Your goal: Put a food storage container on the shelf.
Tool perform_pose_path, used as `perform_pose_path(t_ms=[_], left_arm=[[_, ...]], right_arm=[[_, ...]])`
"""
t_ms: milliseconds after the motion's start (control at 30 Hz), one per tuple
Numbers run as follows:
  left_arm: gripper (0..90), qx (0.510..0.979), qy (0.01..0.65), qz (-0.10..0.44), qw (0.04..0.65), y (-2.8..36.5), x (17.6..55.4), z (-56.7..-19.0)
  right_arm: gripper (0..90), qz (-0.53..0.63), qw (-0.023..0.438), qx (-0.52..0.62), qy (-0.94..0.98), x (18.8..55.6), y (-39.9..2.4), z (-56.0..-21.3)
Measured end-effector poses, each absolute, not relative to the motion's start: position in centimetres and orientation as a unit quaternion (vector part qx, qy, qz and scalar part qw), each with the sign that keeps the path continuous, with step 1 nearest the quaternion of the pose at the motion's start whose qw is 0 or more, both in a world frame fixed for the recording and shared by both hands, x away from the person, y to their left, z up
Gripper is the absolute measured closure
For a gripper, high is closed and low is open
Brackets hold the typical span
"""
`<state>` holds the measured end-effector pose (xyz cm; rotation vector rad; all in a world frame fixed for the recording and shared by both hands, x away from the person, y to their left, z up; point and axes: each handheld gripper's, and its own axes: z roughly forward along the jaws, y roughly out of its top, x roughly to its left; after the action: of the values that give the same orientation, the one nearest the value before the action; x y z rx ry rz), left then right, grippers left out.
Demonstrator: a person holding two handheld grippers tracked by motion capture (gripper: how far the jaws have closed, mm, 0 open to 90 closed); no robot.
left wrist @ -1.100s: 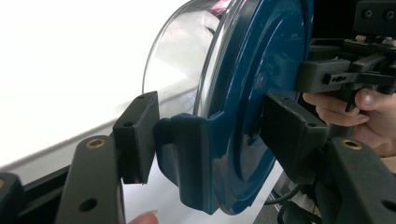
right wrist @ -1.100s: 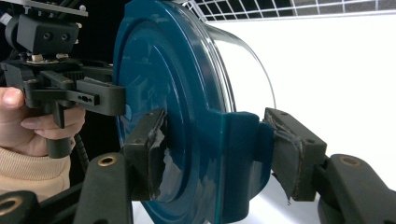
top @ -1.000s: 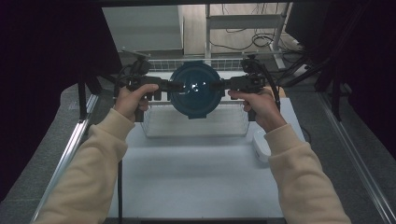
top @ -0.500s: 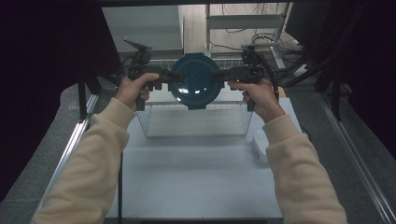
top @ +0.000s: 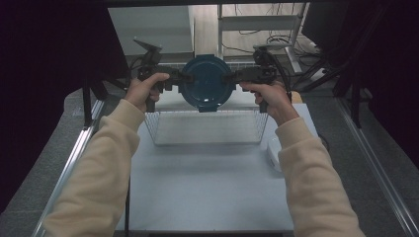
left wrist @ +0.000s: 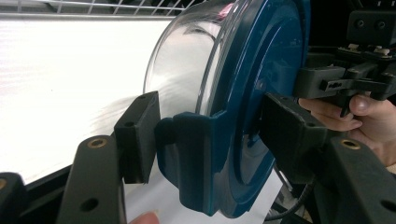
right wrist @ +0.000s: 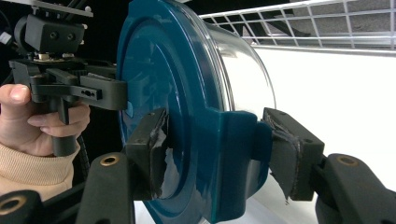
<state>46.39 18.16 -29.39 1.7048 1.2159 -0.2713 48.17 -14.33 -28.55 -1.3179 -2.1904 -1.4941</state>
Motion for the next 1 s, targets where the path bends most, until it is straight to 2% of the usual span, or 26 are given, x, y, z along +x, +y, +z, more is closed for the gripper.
perform_pose_path(t_ms=[433, 733, 1000], left_arm=[[39.3, 0.662, 0.536, -0.148, 0.502, 18.2, 49.1, -31.0], [38.3, 0.637, 0.562, -0.167, 0.501, 18.3, 50.4, -32.2], [37.7, 0.629, 0.568, -0.162, 0.506, 18.1, 50.7, -32.7]], right_arm=[[41.2, -0.499, 0.106, -0.477, -0.716, 50.7, -14.4, -29.6], [37.3, -0.483, 0.152, -0.514, -0.692, 52.1, -14.4, -30.9], [35.1, -0.479, 0.171, -0.531, -0.678, 52.7, -14.5, -31.7]])
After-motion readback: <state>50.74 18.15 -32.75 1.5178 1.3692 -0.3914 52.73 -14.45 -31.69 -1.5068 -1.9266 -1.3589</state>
